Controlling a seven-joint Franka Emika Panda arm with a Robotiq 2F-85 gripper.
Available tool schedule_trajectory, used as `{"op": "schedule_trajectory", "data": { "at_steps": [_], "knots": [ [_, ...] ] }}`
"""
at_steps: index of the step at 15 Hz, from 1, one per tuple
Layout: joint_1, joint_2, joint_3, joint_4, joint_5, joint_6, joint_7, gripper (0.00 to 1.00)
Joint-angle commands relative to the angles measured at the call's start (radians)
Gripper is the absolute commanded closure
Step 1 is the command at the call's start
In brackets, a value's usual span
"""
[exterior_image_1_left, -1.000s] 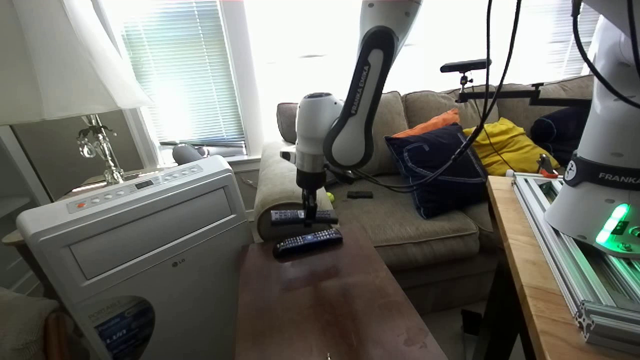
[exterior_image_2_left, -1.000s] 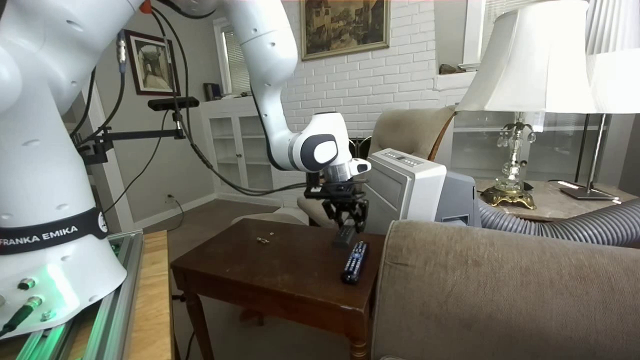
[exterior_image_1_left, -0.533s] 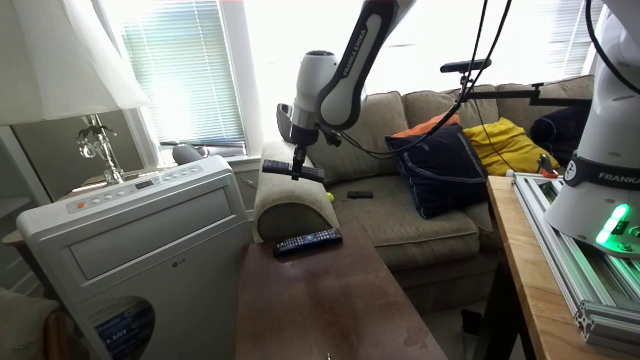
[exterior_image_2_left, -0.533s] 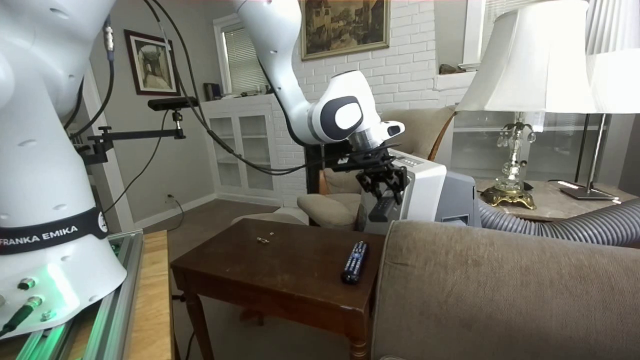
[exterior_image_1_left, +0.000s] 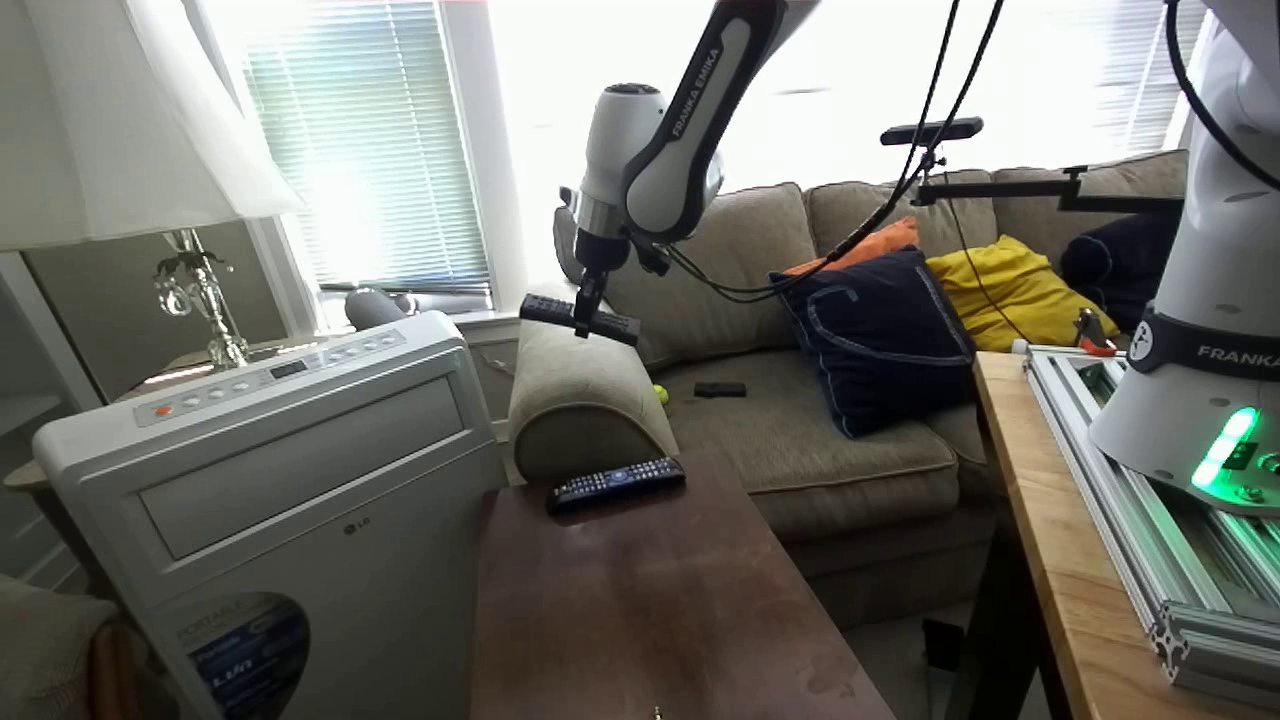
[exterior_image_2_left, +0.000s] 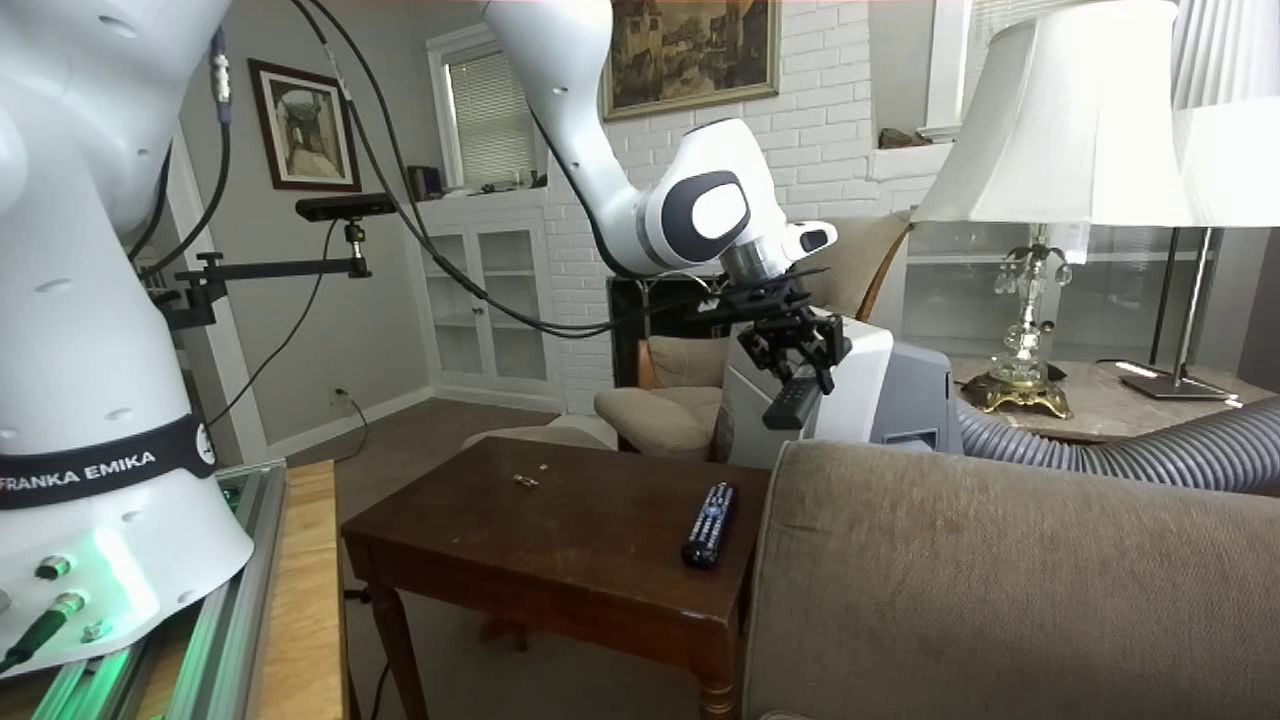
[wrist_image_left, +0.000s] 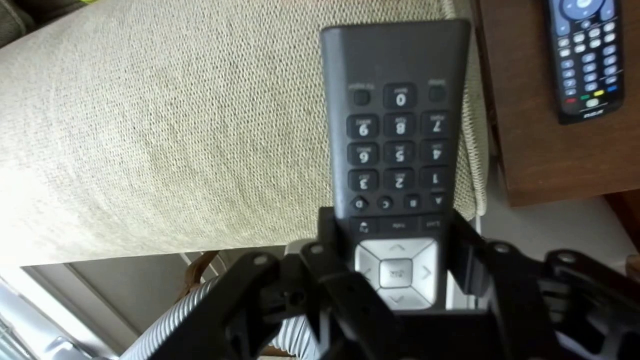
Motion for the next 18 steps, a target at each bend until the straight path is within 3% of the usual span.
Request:
{"op": "schedule_trajectory", "data": {
  "at_steps": [1, 6, 8, 18],
  "knots": [
    [0.017, 0.022, -0.033, 0.04, -0.015, -0.015, 0.022, 0.71],
    [-0.064, 0.133, 0.014, 0.324, 0.001, -0.275, -0.09, 0.71],
    [-0.06, 0.187, -0.009, 0.441, -0.02, -0.354, -0.102, 0.71],
    [-0.185, 0.487, 0.082, 0.934, 0.043, -0.65, -0.309, 0.71]
  ]
}}
